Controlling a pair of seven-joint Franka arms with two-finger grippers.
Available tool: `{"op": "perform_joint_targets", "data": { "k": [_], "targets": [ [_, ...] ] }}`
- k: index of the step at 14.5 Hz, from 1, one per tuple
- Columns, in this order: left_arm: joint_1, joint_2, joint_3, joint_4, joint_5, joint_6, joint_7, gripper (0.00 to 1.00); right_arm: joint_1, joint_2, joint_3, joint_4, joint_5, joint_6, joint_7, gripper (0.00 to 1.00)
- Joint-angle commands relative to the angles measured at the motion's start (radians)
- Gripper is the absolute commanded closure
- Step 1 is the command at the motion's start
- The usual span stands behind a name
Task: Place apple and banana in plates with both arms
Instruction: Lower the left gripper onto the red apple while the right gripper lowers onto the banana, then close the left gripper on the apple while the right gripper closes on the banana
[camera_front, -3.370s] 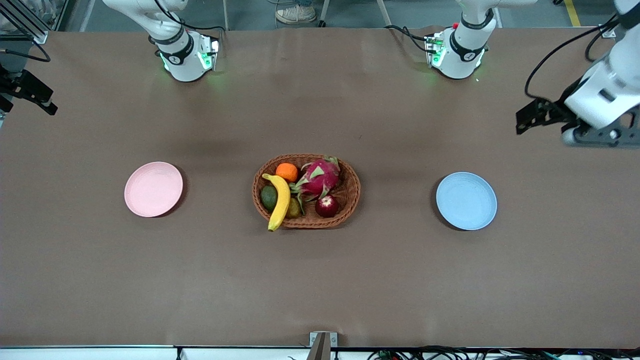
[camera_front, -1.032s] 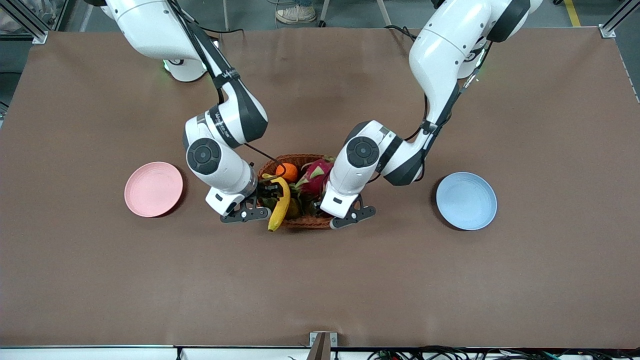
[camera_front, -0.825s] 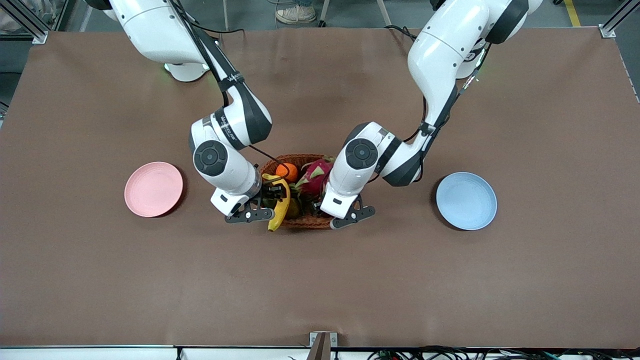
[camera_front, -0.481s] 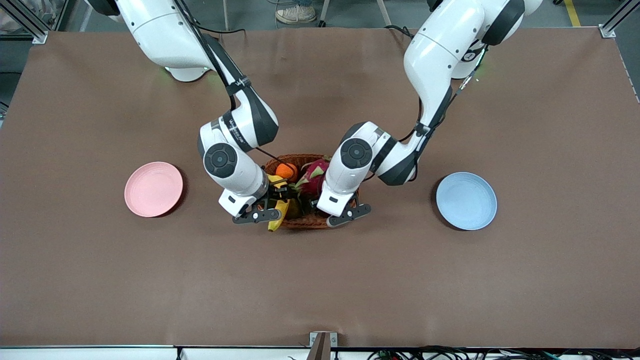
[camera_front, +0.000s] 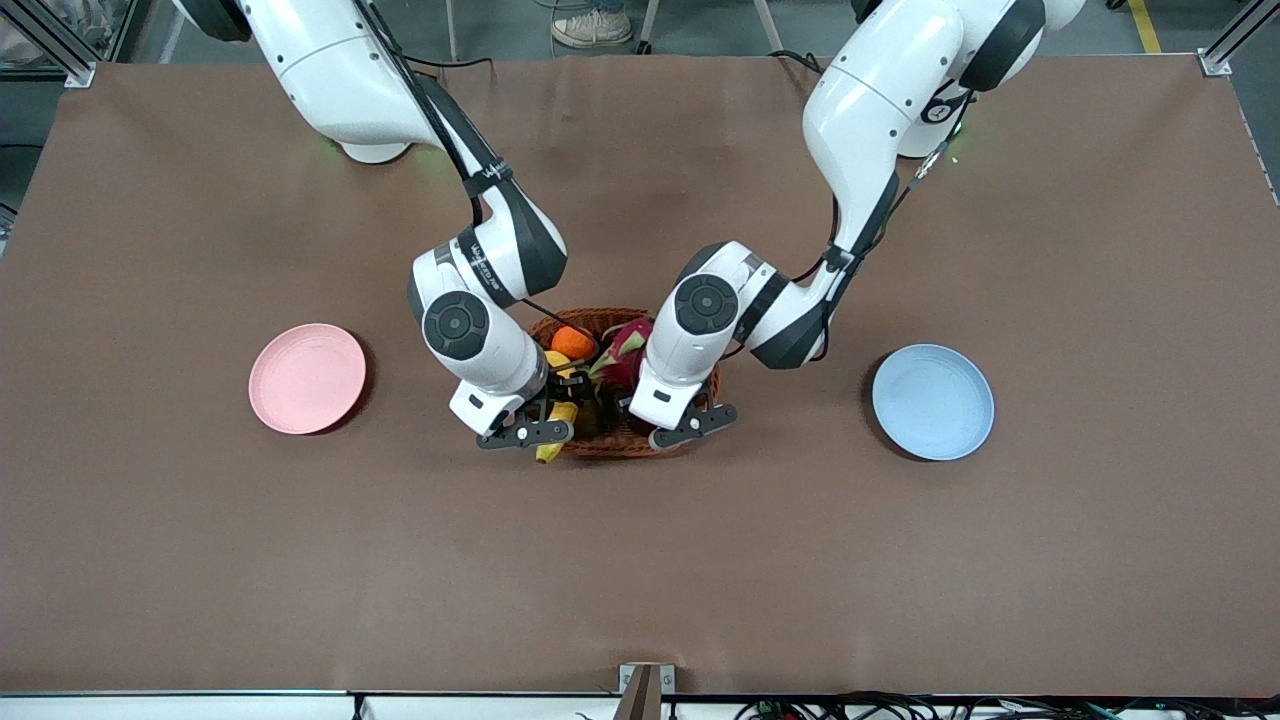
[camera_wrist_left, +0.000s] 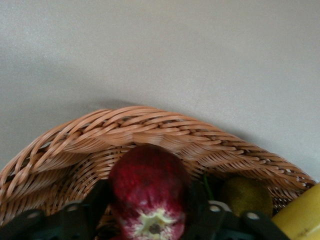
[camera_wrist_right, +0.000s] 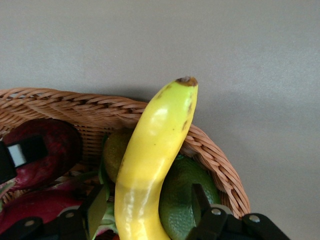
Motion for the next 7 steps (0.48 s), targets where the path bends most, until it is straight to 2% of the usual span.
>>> {"op": "perform_joint_targets", "data": {
  "k": [1, 4, 5, 7],
  "targets": [
    [-0.009, 0.013, 0.008, 0.011, -0.006, -0.008, -0.013, 0.44, 0.010, 0.021, -0.009, 0.020, 0.012, 0.006, 0.013, 0.24],
    [-0.007, 0.013, 0.008, 0.010, -0.006, -0.014, -0.013, 0.47, 0.012, 0.026, -0.009, 0.019, 0.012, 0.011, 0.013, 0.28],
    [-0.006, 0.011, 0.009, 0.008, -0.006, -0.017, -0.013, 0.53, 0.012, 0.030, -0.009, 0.020, 0.012, 0.018, 0.013, 0.28],
    [-0.006, 0.005, 0.009, 0.010, -0.005, -0.054, -0.013, 0.74, 0.012, 0.034, -0.009, 0.020, 0.015, 0.037, 0.013, 0.28]
  ]
}}
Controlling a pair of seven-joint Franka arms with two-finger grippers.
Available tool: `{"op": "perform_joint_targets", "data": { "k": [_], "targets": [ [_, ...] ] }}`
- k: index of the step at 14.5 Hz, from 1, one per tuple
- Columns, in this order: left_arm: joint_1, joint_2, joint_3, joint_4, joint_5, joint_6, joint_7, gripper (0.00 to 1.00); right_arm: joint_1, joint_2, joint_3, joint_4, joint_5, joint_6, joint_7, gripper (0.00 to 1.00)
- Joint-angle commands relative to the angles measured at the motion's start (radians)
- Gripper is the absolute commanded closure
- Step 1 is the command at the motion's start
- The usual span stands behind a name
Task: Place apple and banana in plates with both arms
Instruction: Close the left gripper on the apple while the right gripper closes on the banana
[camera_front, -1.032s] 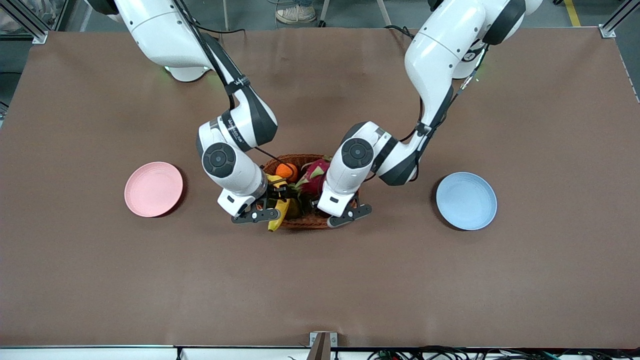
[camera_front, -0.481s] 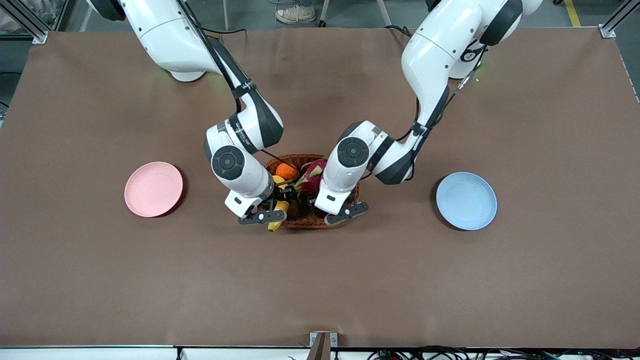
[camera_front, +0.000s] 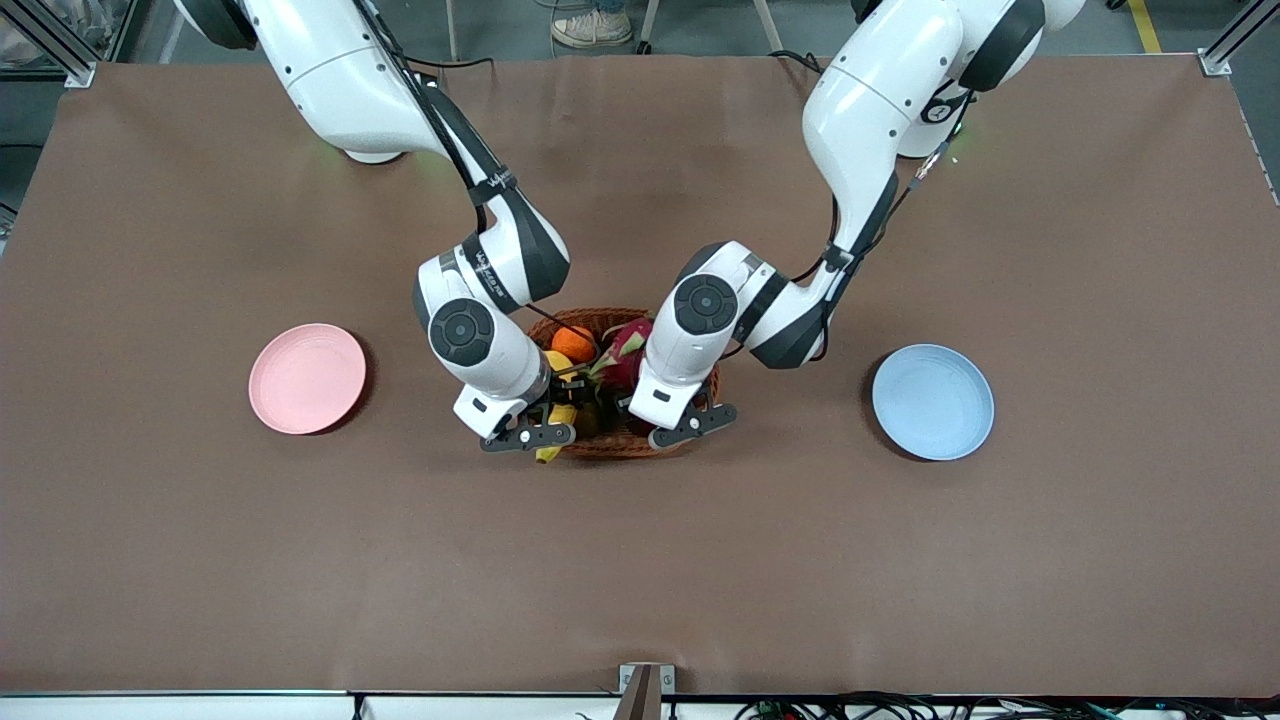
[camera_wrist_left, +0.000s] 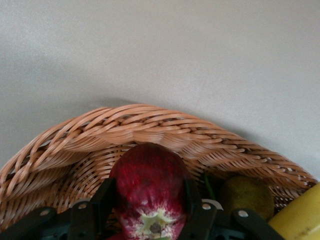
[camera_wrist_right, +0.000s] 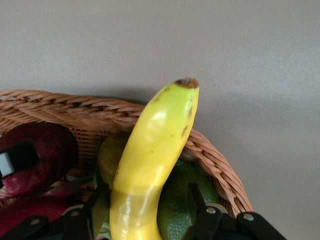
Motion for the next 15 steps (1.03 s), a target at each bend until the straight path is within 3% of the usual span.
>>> {"op": "perform_joint_targets", "data": {
  "k": [1, 3, 10, 15],
  "targets": [
    [-0.004, 0.002, 0.010, 0.009, -0.005, -0.050, -0.013, 0.83, 0.011, 0.014, -0.009, 0.012, 0.015, 0.016, 0.012, 0.28],
    [-0.006, -0.004, 0.011, 0.014, -0.005, -0.079, -0.013, 1.00, 0.013, 0.017, -0.009, 0.014, 0.015, 0.018, 0.012, 0.28],
    [0.005, -0.123, 0.019, 0.017, -0.003, -0.205, -0.013, 1.00, 0.024, 0.022, -0.009, 0.014, 0.015, 0.018, 0.034, 0.29],
    [0.066, -0.228, 0.019, 0.011, -0.002, -0.271, -0.005, 1.00, 0.036, 0.023, -0.009, 0.014, 0.010, 0.016, 0.058, 0.36]
  ]
}}
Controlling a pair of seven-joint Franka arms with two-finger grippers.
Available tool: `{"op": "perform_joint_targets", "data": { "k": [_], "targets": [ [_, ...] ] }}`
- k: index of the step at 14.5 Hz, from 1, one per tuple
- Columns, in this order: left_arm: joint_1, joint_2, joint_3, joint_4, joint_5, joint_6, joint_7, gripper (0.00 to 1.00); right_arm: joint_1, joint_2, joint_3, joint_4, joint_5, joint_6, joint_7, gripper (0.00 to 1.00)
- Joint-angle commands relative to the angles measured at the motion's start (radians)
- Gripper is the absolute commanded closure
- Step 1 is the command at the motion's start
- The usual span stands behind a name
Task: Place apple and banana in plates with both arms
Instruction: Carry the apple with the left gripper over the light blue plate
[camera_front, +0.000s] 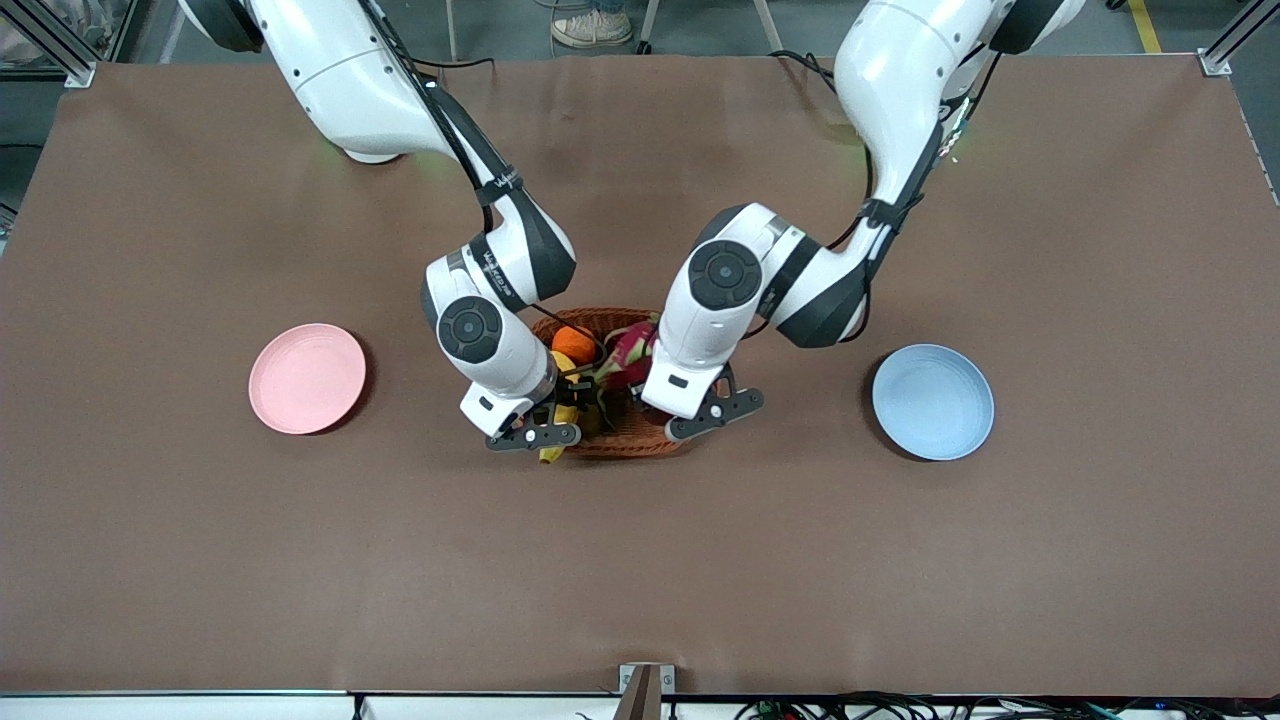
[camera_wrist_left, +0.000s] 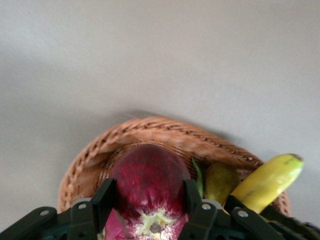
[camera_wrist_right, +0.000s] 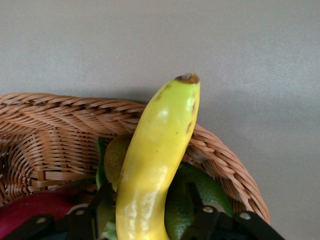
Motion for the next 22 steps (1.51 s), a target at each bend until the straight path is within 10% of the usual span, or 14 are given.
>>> {"op": "perform_joint_targets", "data": {
  "k": [1, 10, 22],
  "targets": [
    [0.056, -0.079, 0.000, -0.025, -0.002, -0.068, 0.003, 1.00, 0.020, 0.012, -0.009, 0.008, 0.007, 0.003, 0.019, 0.36],
    [0.250, -0.218, -0.002, -0.243, 0.128, -0.184, 0.274, 0.99, 0.041, 0.009, -0.011, 0.007, -0.004, 0.002, 0.009, 0.38],
    [0.556, -0.218, -0.012, -0.477, 0.135, 0.017, 0.644, 0.96, 0.044, 0.001, -0.011, 0.014, -0.071, -0.012, -0.032, 0.81]
  ]
}}
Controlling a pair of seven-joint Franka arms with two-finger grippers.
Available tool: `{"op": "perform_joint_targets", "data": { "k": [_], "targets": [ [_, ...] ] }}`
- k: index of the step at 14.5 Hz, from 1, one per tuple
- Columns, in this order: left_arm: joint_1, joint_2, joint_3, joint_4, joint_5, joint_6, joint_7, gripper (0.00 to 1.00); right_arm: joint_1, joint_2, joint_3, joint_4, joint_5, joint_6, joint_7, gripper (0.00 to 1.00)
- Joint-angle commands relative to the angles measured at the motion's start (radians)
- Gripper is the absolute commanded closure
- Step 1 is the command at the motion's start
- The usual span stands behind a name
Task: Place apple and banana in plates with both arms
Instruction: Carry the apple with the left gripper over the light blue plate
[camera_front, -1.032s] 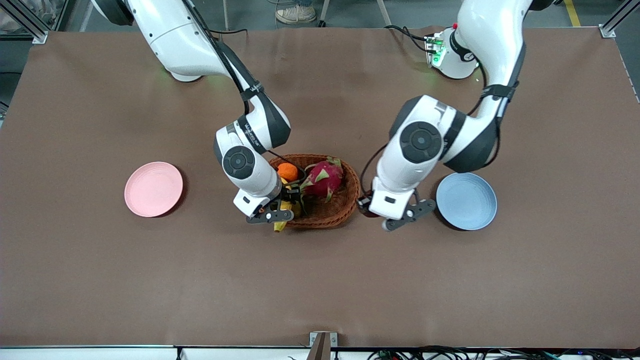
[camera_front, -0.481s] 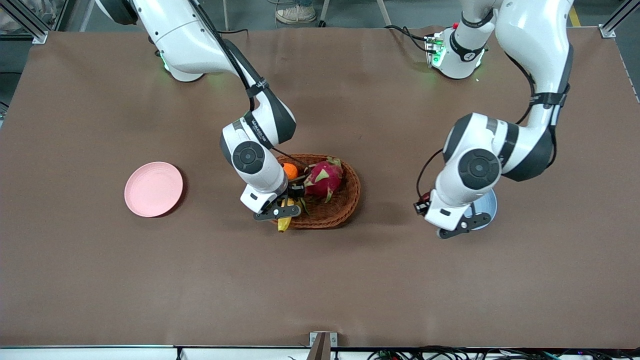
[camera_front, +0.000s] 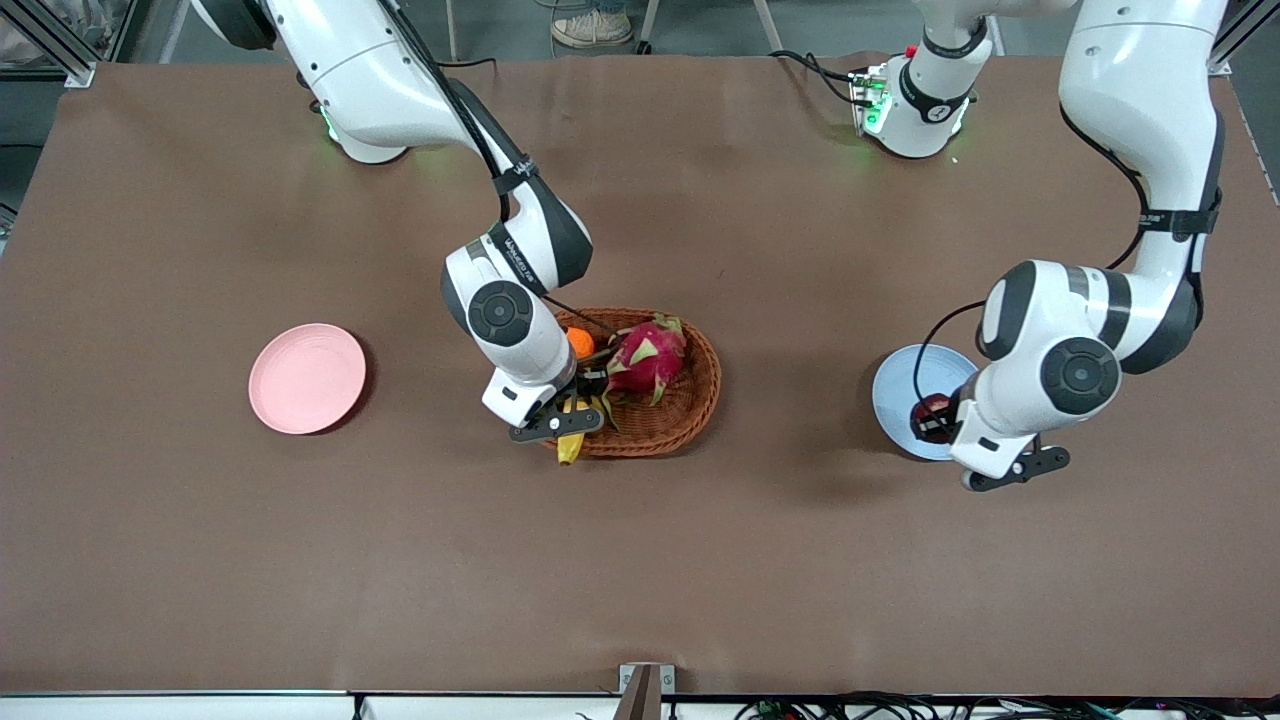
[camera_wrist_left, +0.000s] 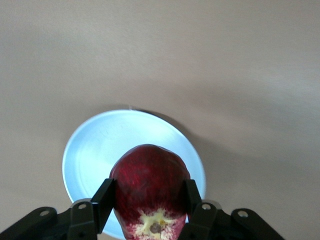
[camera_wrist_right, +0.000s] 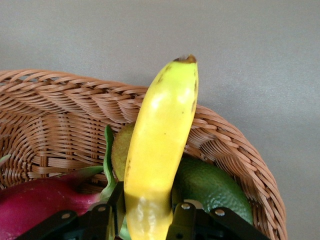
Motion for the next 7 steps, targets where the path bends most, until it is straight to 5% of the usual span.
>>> {"op": "perform_joint_targets", "data": {
  "k": [1, 7],
  "targets": [
    [0.034, -0.031, -0.014, -0.087, 0.001, 0.074, 0.061, 0.96, 0.007, -0.006, -0.009, 0.013, -0.007, -0.015, -0.002, 0.82],
    [0.037, -0.028, -0.015, -0.132, -0.076, 0.080, 0.064, 0.88, -0.015, -0.124, -0.008, 0.025, 0.008, -0.282, 0.085, 0.82]
  ]
}}
